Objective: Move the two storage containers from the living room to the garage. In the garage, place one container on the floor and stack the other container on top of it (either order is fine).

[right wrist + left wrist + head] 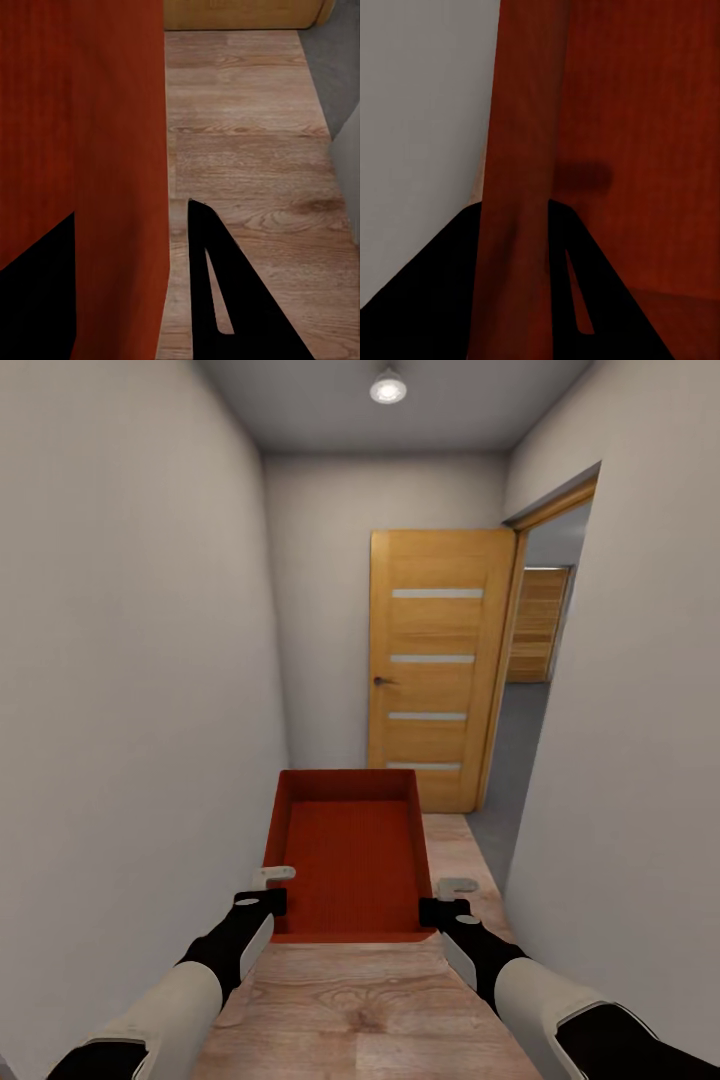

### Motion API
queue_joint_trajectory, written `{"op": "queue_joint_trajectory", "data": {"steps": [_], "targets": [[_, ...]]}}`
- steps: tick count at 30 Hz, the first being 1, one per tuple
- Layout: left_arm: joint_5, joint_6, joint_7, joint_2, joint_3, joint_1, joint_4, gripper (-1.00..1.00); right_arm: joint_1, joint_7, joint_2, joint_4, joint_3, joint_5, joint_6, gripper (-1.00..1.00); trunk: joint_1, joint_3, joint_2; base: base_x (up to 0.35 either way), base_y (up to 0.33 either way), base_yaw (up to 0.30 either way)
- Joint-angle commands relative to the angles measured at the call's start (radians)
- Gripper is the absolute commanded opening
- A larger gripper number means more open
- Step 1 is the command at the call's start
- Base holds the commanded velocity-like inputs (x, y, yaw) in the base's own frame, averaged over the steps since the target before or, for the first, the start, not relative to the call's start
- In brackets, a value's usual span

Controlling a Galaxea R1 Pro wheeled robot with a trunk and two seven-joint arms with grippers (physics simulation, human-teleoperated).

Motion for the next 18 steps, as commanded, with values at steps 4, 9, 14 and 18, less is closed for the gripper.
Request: {"op": "queue_joint_trajectory", "data": {"steps": [4, 9, 14, 18], "targets": [[-0.008, 0.008, 0.044, 0.001, 0.017, 0.000, -0.001, -1.00, -0.001, -0.010, -0.026, -0.002, -0.044, 0.004, -0.005, -1.00, 0.001, 0.000, -0.001, 0.322, 0.000, 0.000], [-0.008, 0.008, 0.044, 0.001, 0.017, 0.000, -0.001, -1.00, -0.001, -0.010, -0.026, -0.002, -0.044, 0.004, -0.005, -1.00, 0.001, 0.000, -0.001, 0.322, 0.000, 0.000], [-0.008, 0.008, 0.044, 0.001, 0.017, 0.000, -0.001, -1.00, -0.001, -0.010, -0.026, -0.002, -0.044, 0.004, -0.005, -1.00, 0.001, 0.000, -0.001, 0.322, 0.000, 0.000], [-0.008, 0.008, 0.044, 0.001, 0.017, 0.000, -0.001, -1.00, -0.001, -0.010, -0.026, -0.002, -0.044, 0.004, -0.005, -1.00, 0.001, 0.000, -0.001, 0.322, 0.000, 0.000]]}}
